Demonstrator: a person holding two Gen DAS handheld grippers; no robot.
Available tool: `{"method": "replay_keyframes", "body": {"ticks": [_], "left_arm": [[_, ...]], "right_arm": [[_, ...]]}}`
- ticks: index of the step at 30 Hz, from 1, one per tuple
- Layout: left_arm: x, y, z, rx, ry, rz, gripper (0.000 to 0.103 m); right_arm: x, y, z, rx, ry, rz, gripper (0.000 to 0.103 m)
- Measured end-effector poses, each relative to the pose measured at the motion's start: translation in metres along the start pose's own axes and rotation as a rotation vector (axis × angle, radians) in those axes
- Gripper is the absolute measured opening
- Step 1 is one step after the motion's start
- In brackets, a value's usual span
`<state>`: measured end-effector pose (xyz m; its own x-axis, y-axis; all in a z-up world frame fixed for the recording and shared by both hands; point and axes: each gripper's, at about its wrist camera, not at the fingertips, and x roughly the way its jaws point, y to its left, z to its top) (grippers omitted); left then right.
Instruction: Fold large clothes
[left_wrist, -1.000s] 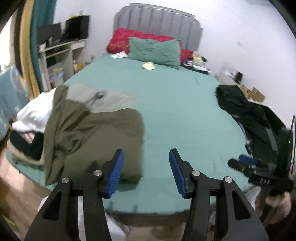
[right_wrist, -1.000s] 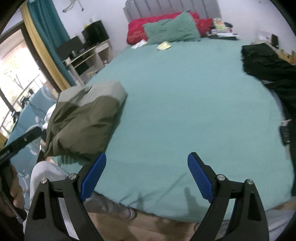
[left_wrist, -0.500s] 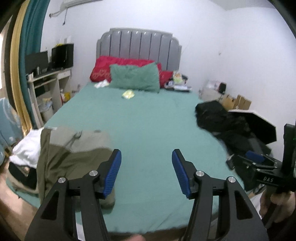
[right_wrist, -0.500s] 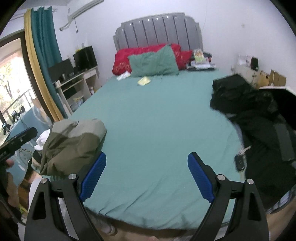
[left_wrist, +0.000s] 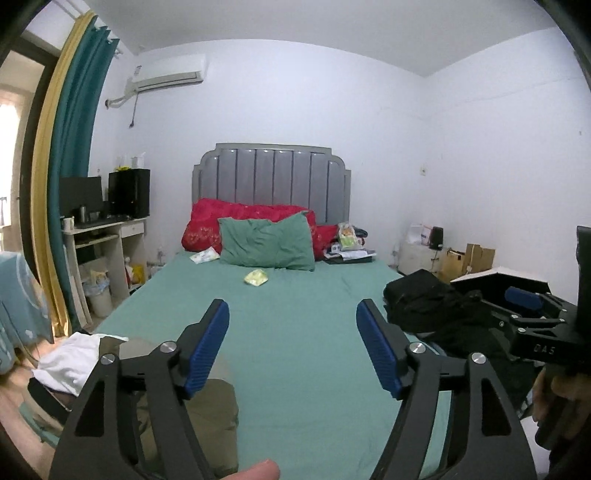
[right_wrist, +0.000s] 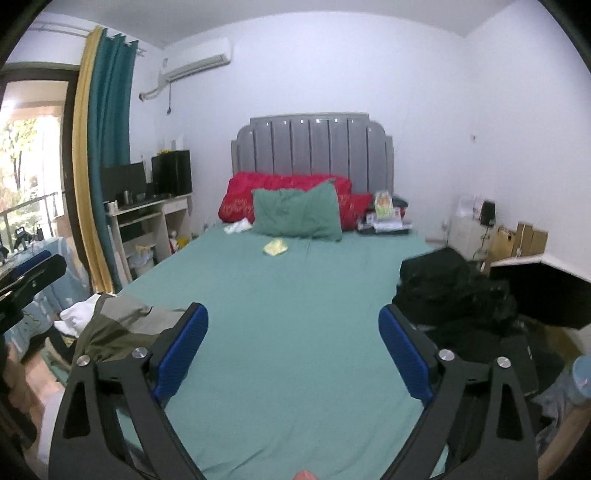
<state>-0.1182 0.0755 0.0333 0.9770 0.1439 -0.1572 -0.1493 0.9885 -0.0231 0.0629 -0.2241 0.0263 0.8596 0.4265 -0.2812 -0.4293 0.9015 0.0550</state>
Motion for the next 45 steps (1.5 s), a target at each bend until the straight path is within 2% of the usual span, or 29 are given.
{"method": "replay_keyframes", "body": {"ticks": [7,19,26,36,45], "left_arm": [[0.002,0.022,-0.015,-0.015,-0.005,0.056,0.075],[0.025,0.069,-0.045,-0.117,0.084,0.073,0.075],[0.037,0.078,-0.057,-0.133,0.122,0.058,0.075],[0.052,0.085,-0.074,-0.148,0.194,0.079,0.075],[0.055,0.088,-0.072,-0.147,0.198,0.098,0.075]], "right_arm": [[0.02,0.021,-0.012,-0.008,0.012,0.011,0.096],[0.061,0.048,-0.053,-0.015,0.129,0.047,0.096],[0.074,0.05,-0.065,-0.001,0.178,0.057,0.096],[0.093,0.05,-0.08,0.019,0.237,0.085,0.096],[0.098,0.045,-0.083,0.032,0.244,0.103,0.096]]}}
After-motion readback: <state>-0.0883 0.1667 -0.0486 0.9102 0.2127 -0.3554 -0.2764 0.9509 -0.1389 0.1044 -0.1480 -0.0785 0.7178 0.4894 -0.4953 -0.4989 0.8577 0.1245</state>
